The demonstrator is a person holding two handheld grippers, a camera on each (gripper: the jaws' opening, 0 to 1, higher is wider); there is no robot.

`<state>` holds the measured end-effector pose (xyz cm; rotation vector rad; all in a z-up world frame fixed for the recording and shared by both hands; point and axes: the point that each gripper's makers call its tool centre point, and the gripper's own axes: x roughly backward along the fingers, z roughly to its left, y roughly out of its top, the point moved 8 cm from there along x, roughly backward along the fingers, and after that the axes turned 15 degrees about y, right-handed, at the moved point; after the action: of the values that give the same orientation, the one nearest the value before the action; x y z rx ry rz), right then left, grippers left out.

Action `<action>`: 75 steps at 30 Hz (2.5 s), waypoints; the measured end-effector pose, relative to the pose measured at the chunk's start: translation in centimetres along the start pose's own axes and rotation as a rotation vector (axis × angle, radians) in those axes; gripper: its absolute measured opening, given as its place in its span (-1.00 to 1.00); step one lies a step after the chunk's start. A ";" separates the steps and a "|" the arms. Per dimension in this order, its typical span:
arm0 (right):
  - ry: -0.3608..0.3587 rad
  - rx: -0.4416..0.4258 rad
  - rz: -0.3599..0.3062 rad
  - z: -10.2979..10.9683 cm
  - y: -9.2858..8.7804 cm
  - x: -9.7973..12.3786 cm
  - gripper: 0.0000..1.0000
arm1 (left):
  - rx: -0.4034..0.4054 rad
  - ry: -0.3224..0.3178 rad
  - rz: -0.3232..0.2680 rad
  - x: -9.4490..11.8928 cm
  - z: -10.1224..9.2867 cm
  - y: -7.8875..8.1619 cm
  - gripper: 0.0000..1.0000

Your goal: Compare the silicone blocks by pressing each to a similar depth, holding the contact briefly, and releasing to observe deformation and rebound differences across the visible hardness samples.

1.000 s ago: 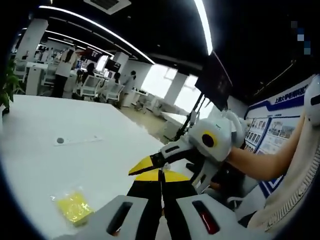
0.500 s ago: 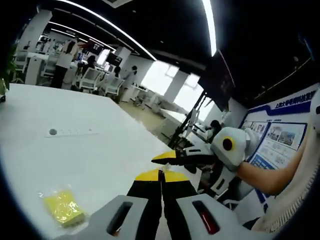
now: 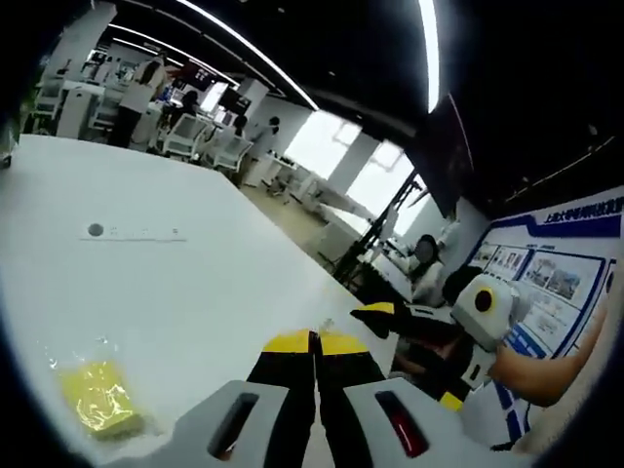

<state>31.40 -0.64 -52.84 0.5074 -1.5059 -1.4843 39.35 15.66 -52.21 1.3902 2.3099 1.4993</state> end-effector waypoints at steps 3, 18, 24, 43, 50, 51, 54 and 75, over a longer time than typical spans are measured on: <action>-0.002 -0.044 0.009 0.0 -0.9 0.5 0.71 | -0.018 0.015 0.006 -1.1 0.4 -0.3 -1.00; -0.032 -0.106 0.047 -0.8 -3.1 1.9 0.65 | 0.084 0.064 0.033 -6.1 4.3 -0.6 -1.00; -0.044 -0.131 0.041 -1.2 -3.6 2.2 0.62 | 0.146 0.109 0.006 -7.5 6.2 -0.3 -1.00; -0.033 -0.169 0.103 -1.5 -5.4 1.8 0.51 | 0.262 0.284 0.087 -11.4 11.3 -3.8 -1.00; -0.042 -0.183 0.117 -1.9 -6.0 1.9 0.49 | 0.319 0.337 0.102 -12.2 12.6 -4.4 -1.00; -0.042 -0.184 0.122 -1.9 -6.0 1.9 0.48 | 0.328 0.340 0.104 -12.3 12.7 -4.4 -1.00; -0.046 -0.184 0.127 -2.0 -6.1 1.9 0.47 | 0.376 0.372 0.104 -12.5 13.3 -4.7 -1.00; -0.028 -0.169 0.130 -1.7 -6.1 1.5 0.44 | 0.278 0.432 0.026 -11.4 14.2 -4.4 -0.45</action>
<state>30.14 -3.93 -58.32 0.2835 -1.3934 -1.5052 50.05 17.11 -67.48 1.2505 2.8625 1.6782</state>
